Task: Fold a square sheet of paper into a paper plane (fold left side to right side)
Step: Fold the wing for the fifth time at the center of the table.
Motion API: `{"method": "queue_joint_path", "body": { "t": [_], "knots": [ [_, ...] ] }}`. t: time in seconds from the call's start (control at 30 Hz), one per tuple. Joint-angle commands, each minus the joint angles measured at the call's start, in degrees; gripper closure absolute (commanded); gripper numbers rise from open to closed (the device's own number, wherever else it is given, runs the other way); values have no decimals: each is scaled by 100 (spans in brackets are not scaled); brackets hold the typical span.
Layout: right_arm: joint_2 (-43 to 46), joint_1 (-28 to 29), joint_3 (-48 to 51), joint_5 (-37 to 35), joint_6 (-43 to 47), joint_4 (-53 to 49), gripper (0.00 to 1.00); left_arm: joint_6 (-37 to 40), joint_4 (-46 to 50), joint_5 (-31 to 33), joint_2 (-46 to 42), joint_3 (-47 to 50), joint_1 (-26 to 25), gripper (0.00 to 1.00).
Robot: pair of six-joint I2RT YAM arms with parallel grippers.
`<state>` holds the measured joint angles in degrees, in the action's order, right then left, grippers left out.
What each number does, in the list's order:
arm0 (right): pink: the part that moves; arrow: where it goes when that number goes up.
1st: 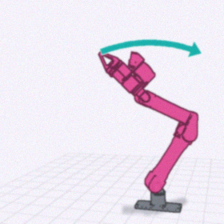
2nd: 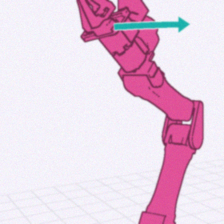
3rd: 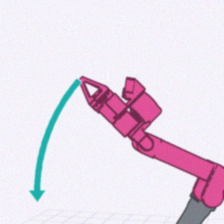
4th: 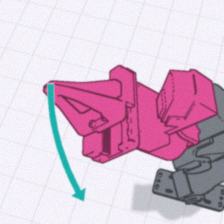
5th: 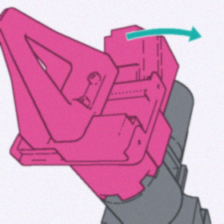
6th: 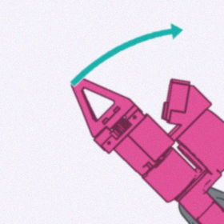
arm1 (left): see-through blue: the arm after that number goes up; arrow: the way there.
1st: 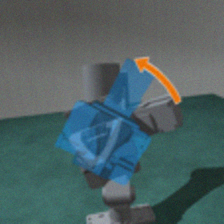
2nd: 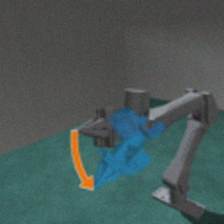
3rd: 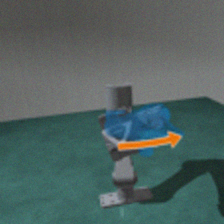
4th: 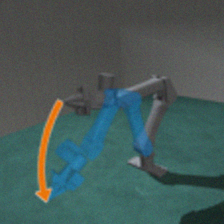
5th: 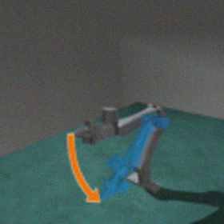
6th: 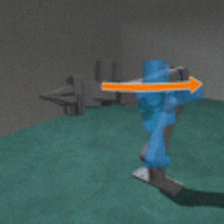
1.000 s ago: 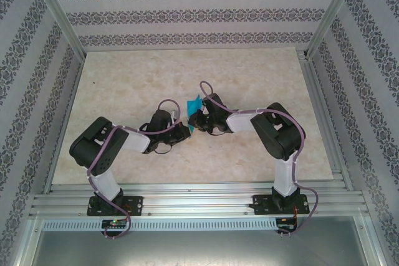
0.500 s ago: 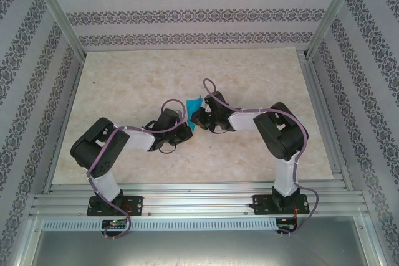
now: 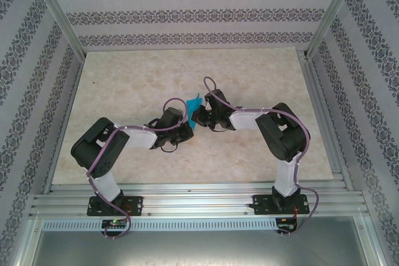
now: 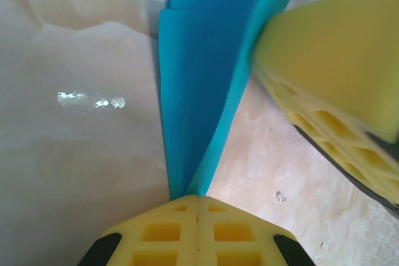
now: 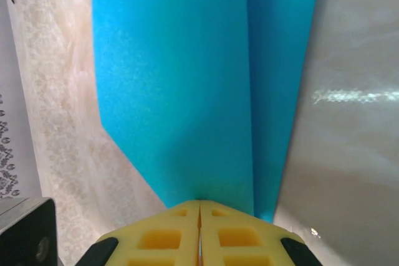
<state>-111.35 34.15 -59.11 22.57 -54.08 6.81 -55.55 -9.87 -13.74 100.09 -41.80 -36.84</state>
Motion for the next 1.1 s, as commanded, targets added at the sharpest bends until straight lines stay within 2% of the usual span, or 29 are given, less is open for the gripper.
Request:
{"method": "queue_joint_path", "body": {
  "t": [0.0,0.3,0.73,1.07],
  "knots": [
    [-229,24,-286,-48,147,-76,92,176,1077,282,335,172,-104,100],
    [-530,-88,-785,-182,721,-442,92,167,1109,256,379,165,-111,100],
    [-856,-157,-874,-351,1043,-466,92,117,1081,214,314,302,-107,100],
    [-1073,-393,-1360,-351,1424,-579,91,28,1009,143,195,589,-105,100]
  ]
}}
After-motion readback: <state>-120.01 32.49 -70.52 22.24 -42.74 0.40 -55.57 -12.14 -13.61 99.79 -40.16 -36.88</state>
